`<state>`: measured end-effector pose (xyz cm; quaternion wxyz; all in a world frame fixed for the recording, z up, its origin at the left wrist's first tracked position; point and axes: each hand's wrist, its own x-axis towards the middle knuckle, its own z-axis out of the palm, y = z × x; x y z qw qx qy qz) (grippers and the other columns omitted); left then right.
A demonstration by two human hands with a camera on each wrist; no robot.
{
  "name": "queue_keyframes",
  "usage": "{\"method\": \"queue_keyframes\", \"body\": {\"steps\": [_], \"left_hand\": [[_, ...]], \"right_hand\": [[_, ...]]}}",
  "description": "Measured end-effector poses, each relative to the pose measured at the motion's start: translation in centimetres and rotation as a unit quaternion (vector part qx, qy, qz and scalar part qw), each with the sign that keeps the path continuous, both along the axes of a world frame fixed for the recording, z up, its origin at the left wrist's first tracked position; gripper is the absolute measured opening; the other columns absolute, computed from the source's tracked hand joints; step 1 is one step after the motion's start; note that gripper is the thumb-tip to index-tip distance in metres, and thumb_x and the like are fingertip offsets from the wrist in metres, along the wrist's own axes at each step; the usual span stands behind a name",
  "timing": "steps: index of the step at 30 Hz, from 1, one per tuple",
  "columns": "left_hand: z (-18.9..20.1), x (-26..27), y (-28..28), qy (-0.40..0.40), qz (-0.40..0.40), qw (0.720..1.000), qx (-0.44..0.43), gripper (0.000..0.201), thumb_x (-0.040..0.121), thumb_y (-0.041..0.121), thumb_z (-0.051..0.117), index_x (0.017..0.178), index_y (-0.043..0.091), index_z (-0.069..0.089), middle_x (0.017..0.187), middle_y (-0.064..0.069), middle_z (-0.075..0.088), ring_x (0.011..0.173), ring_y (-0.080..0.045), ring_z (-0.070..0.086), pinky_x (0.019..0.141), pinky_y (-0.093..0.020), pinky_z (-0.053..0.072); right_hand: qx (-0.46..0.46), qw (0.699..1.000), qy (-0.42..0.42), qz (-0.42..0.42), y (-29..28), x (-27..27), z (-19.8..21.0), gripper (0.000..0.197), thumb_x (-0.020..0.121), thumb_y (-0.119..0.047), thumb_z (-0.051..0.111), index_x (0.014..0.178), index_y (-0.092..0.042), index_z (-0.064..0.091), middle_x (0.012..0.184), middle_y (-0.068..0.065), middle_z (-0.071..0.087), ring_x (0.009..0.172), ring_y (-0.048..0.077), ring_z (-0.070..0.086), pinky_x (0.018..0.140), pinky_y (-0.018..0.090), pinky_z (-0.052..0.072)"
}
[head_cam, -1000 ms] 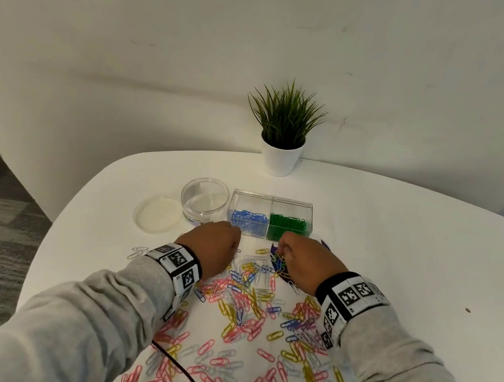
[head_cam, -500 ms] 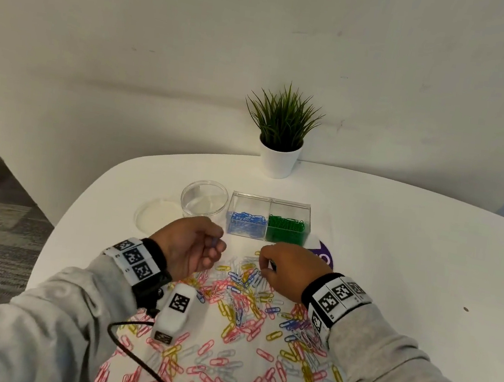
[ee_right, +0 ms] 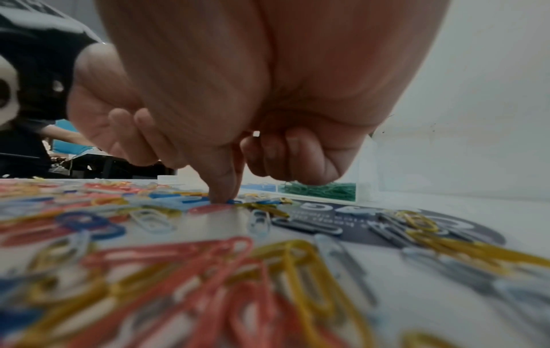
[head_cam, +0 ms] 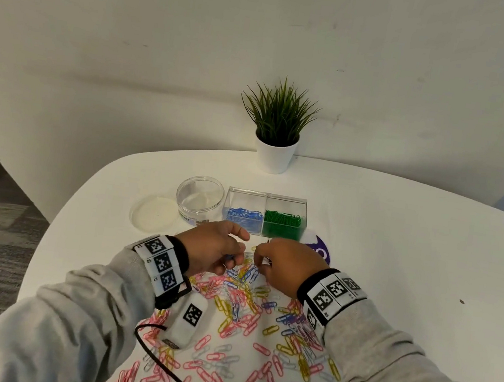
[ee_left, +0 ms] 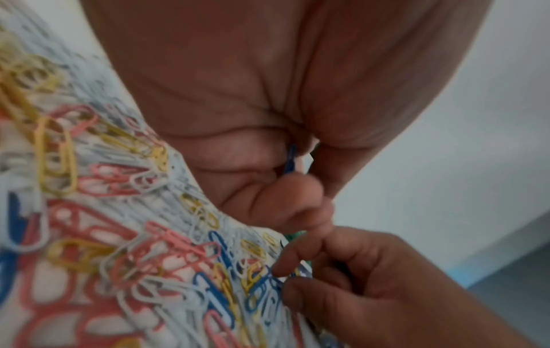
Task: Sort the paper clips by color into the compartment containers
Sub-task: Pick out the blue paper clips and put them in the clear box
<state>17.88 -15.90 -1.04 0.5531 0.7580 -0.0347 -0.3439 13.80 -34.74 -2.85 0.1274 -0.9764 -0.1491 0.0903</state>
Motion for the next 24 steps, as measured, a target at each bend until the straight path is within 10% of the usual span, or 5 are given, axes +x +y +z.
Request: {"method": "queue_keyframes", "body": {"steps": [3, 10, 24], "left_hand": [[-0.2, 0.0, -0.6, -0.139, -0.104, 0.975, 0.138, 0.019, 0.098, 0.014, 0.048, 0.106, 0.017, 0.065, 0.080, 0.002, 0.063, 0.063, -0.011, 0.052, 0.057, -0.024, 0.041], [-0.7, -0.6, 0.2, -0.393, -0.231, 0.804, 0.381, 0.022, 0.095, 0.028, 0.049, 0.103, 0.030, 0.069, 0.101, 0.008, 0.067, 0.093, -0.014, 0.060, 0.077, -0.027, 0.048], [-1.6, -1.1, -0.8, -0.362, -0.230, 0.832, 0.352, 0.012, 0.088, 0.038, 0.061, 0.093, 0.030, 0.069, 0.096, 0.012, 0.067, 0.091, -0.010, 0.060, 0.079, -0.027, 0.050]], "right_hand": [[-0.006, 1.000, 0.017, -0.018, 0.0, 0.0, -0.1, 0.010, 0.094, -0.031, 0.056, 0.099, -0.024, 0.062, 0.102, -0.002, 0.061, 0.093, 0.019, 0.059, 0.078, 0.033, 0.049], [0.030, 0.998, 0.018, -0.058, -0.1, -0.3, 1.0, 0.015, 0.090, -0.029, 0.050, 0.088, -0.015, 0.053, 0.085, 0.002, 0.057, 0.075, 0.021, 0.056, 0.066, 0.036, 0.047], [0.032, 0.997, 0.050, -0.047, 0.0, -0.2, 0.8, 0.013, 0.097, -0.029, 0.038, 0.089, -0.023, 0.047, 0.086, -0.002, 0.056, 0.080, 0.020, 0.056, 0.067, 0.033, 0.043]]}}
